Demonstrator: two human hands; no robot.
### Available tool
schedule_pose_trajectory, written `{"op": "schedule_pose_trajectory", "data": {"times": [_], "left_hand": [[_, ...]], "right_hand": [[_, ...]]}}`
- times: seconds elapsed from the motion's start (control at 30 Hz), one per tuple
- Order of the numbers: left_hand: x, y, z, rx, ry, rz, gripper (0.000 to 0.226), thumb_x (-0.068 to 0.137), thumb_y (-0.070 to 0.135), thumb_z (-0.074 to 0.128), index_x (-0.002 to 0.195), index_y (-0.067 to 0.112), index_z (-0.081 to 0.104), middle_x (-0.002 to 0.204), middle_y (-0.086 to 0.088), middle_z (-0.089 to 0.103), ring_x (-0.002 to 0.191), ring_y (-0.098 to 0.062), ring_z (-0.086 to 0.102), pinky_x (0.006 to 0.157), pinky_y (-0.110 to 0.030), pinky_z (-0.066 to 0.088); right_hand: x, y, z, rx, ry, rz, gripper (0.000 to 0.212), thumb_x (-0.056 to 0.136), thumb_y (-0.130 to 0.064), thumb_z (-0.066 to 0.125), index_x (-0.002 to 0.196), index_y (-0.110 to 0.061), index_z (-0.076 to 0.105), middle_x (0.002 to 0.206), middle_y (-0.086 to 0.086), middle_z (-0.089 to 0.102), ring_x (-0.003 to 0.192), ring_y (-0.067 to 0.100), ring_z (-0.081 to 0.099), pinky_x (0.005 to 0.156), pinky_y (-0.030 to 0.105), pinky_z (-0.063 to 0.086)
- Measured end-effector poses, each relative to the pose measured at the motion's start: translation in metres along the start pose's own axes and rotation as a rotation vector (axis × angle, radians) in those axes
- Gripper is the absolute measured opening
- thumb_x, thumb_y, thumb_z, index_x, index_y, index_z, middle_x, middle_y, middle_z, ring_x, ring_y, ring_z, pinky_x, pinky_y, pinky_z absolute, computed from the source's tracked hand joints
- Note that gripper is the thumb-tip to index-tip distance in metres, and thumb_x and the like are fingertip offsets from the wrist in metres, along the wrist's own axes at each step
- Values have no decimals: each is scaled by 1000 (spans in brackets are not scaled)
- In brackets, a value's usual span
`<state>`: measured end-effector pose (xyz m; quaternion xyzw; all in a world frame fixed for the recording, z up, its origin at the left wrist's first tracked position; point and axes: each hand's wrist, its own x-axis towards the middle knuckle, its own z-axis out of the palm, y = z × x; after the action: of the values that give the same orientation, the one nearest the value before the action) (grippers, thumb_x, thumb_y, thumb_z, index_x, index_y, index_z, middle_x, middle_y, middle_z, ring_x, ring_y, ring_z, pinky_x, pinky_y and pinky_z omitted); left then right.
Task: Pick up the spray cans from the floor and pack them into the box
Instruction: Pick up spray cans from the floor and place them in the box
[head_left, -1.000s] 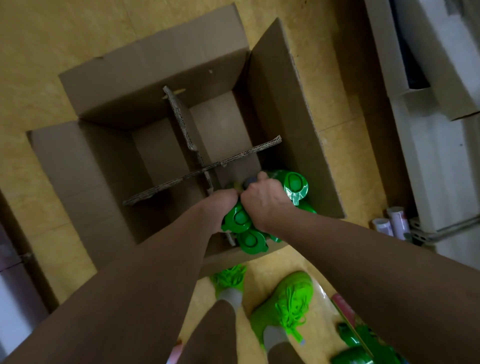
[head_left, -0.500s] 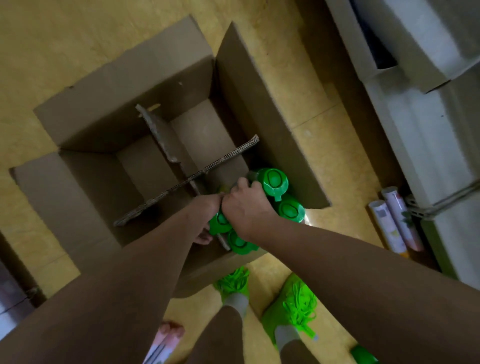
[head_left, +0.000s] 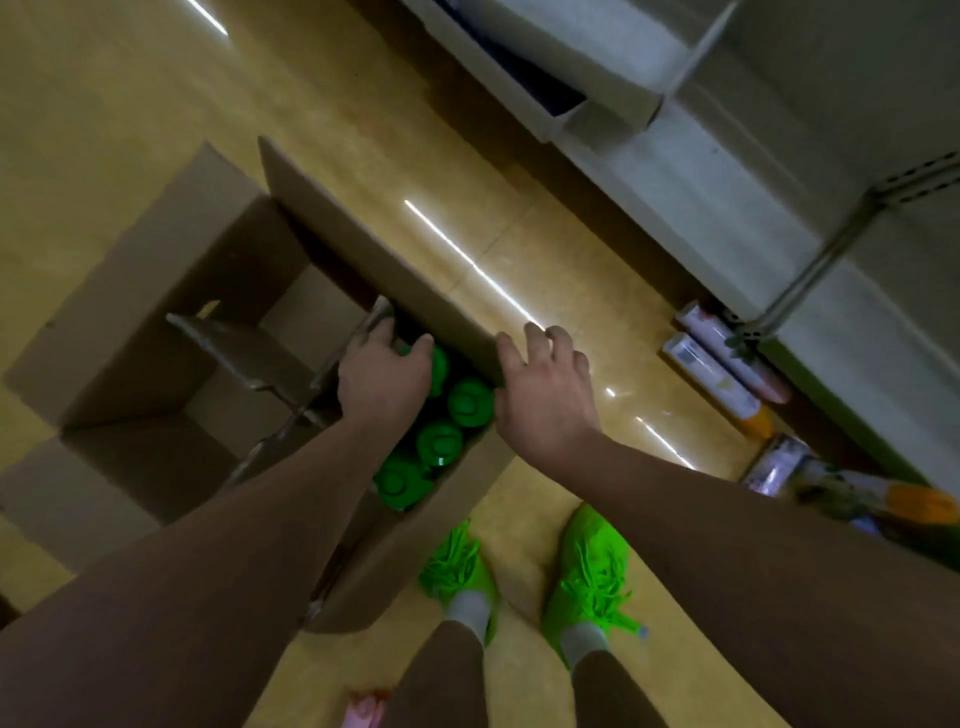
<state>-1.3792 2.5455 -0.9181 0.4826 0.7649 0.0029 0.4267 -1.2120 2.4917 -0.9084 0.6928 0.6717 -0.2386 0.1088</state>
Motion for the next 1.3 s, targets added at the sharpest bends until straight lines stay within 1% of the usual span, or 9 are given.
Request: {"op": "schedule_pose_trajectory", "data": {"times": [0.1,0.17,0.27,0.37,0.53,0.7,0.93,1.13,1.3], "left_hand": [[-19,31,28,109,-18,169,69,96,55,51,154,24,33,157,-8,33,145,-32,28,117,-53,28],[-36,50,55,183,12,275,71,97,52,51,157,23,28,161,-9,27,147,-31,22,119,-51,24],[-62,69,99,244,2,386,73,96,51,54,158,25,25,162,-12,25,148,-31,22,119,-50,24],[-88,81,142,309,-74,446,74,96,52,53,159,28,21,163,-11,23,150,-29,18,121,-49,21],[-118,98,208,518,-123,596,73,97,55,48,158,29,19,164,-9,21,150,-30,17,119,-56,17],[-120,112,267,667,-149,689,71,97,55,46,158,29,20,164,-8,21,151,-29,14,119,-58,16],[-95,144,342,653,-111,712,70,95,52,51,156,27,27,162,-9,27,150,-30,19,118,-57,21],[-64,150,390,707,-129,801,71,94,50,54,154,21,31,160,-11,29,148,-32,23,117,-55,24],[-29,154,434,765,-137,874,68,92,50,55,149,19,39,157,-11,34,145,-33,27,116,-54,27]], "right_hand": [[-20,49,6,78,0,209,68,91,-32,58,150,-16,28,153,19,29,139,41,25,107,53,34],[-39,80,12,122,14,331,68,92,-34,56,151,-16,27,153,19,29,138,40,26,105,51,35],[-73,125,27,196,21,490,68,92,-37,57,150,-16,28,150,18,33,135,39,30,102,50,37],[-110,164,47,284,-1,634,69,92,-39,57,150,-18,28,148,16,35,131,37,33,101,47,38],[-152,218,82,379,9,784,67,90,-39,60,146,-16,32,142,17,41,129,39,37,98,48,40],[-154,274,113,429,-21,835,63,90,-40,60,141,-14,36,138,17,44,128,40,38,99,47,40],[-138,335,150,457,32,784,57,89,-39,64,135,-12,44,138,17,48,127,40,41,98,47,42],[-117,370,185,461,-43,759,66,88,-41,66,141,-13,38,139,16,46,129,38,41,99,46,42],[-87,399,210,417,-54,707,72,85,-39,67,144,-14,35,143,14,41,130,36,41,99,45,42]]}}
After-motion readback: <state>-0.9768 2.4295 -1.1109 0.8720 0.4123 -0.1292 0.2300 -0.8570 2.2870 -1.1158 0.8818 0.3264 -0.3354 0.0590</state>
